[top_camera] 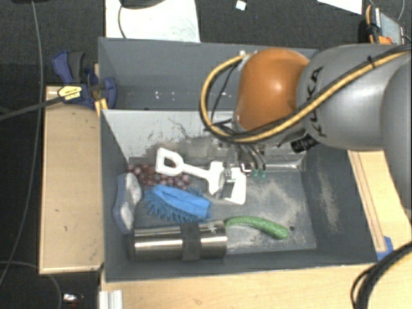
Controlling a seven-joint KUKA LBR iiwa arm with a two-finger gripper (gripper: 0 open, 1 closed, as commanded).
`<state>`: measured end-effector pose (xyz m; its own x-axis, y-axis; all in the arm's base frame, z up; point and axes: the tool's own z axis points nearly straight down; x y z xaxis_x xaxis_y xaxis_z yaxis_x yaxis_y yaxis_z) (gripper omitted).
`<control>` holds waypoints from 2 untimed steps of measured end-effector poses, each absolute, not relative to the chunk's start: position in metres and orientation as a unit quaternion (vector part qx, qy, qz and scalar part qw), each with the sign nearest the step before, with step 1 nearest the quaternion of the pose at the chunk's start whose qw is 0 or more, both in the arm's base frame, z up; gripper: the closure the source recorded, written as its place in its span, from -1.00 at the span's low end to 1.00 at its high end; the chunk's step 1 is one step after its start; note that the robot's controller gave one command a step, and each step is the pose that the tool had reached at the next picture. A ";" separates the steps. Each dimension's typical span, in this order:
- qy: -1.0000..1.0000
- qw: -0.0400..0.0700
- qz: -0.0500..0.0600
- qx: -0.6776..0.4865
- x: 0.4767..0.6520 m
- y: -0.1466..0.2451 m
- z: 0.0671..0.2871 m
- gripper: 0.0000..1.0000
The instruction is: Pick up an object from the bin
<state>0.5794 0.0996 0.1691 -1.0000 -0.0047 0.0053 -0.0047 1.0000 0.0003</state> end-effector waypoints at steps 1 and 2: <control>-1.000 -0.001 -0.001 0.000 0.581 0.099 0.174 -1.00; -0.999 -0.002 -0.001 -0.040 0.587 0.148 0.072 -1.00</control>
Offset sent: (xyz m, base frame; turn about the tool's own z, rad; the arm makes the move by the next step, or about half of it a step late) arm 0.0067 0.0485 -0.0991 0.0850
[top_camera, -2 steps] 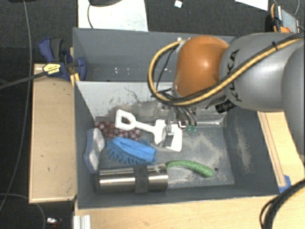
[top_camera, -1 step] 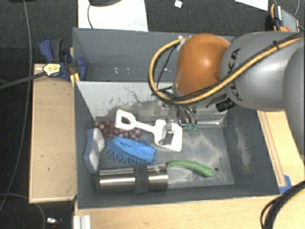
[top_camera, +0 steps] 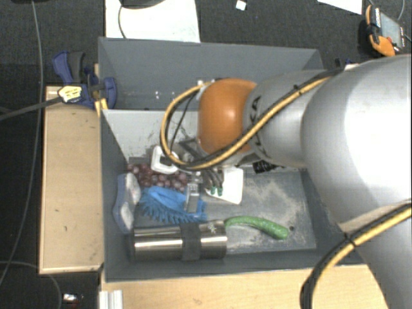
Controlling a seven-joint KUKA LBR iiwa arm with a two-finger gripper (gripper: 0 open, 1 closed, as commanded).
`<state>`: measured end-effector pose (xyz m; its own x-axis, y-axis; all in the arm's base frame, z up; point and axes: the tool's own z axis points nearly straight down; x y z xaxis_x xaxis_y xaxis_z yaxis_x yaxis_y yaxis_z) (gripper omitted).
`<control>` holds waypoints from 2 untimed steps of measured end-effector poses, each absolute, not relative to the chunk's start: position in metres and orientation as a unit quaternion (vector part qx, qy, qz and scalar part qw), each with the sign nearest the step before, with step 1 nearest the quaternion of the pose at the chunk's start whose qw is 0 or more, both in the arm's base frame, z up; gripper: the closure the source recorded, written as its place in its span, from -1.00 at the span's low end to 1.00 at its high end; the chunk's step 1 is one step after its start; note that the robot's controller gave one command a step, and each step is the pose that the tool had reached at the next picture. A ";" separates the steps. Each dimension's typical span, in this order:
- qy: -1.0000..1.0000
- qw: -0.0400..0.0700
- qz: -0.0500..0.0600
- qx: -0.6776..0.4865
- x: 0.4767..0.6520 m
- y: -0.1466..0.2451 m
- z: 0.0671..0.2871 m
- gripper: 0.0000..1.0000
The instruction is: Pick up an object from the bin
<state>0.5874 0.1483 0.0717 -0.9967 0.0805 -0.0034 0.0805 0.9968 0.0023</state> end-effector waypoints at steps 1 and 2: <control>0.998 0.010 0.002 0.055 0.592 0.159 0.144 -1.00; 0.989 0.001 0.001 0.145 0.542 0.188 0.101 -1.00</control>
Offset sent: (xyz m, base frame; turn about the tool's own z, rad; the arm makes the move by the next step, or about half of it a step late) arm -0.0461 0.0389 0.0283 0.2116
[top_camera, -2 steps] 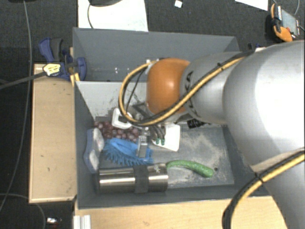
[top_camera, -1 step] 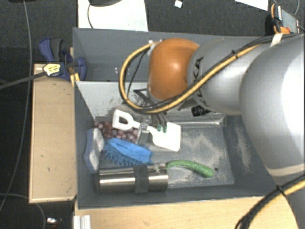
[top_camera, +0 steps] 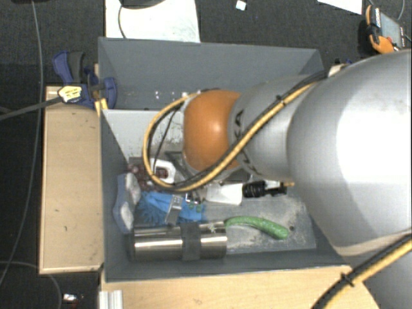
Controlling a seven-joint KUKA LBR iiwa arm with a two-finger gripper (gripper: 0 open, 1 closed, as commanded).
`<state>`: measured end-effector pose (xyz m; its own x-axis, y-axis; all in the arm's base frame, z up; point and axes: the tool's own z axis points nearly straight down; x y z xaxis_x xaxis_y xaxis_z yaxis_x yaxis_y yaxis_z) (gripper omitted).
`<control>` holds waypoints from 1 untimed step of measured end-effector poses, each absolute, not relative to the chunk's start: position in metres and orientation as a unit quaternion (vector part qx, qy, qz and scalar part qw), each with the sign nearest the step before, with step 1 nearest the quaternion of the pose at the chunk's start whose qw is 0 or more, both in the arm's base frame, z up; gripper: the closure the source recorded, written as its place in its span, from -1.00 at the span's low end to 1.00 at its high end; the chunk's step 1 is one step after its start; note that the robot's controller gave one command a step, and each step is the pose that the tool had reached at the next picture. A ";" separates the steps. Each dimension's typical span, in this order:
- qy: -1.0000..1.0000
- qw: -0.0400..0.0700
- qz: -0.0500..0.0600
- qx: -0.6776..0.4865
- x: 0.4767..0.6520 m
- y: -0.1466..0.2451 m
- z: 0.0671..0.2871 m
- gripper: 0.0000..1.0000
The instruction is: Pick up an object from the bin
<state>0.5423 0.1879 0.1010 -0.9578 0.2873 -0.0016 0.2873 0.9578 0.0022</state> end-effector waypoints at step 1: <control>0.984 0.008 0.005 0.179 0.584 0.169 0.074 -1.00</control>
Offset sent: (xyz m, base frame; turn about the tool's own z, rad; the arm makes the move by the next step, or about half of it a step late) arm -0.0055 0.0298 -0.0310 0.1836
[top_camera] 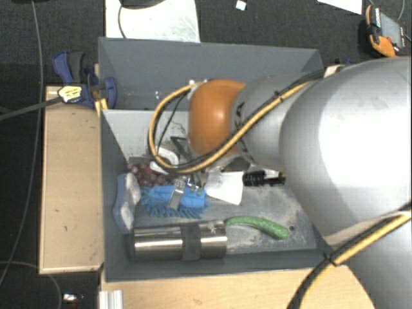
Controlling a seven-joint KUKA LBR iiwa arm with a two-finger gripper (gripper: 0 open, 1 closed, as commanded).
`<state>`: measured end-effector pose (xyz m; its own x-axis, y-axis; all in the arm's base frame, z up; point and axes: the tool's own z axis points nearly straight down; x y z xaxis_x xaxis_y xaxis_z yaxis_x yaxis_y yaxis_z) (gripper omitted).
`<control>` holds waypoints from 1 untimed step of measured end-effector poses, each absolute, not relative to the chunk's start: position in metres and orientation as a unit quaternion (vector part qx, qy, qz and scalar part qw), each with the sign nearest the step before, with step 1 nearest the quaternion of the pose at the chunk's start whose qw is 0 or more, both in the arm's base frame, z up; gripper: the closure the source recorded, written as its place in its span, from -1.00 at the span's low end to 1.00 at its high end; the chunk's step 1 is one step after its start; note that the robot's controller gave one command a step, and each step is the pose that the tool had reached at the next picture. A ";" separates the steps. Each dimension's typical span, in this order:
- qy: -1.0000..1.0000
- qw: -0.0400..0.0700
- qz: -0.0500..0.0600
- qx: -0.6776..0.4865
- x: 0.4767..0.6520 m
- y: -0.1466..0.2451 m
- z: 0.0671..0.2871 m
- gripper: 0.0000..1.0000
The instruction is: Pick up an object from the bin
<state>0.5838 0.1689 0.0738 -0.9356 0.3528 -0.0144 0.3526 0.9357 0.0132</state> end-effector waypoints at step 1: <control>0.971 0.016 0.006 0.239 0.546 0.213 0.079 1.00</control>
Offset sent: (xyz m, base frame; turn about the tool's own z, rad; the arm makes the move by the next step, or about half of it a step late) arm 0.0000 0.0000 0.0000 0.0000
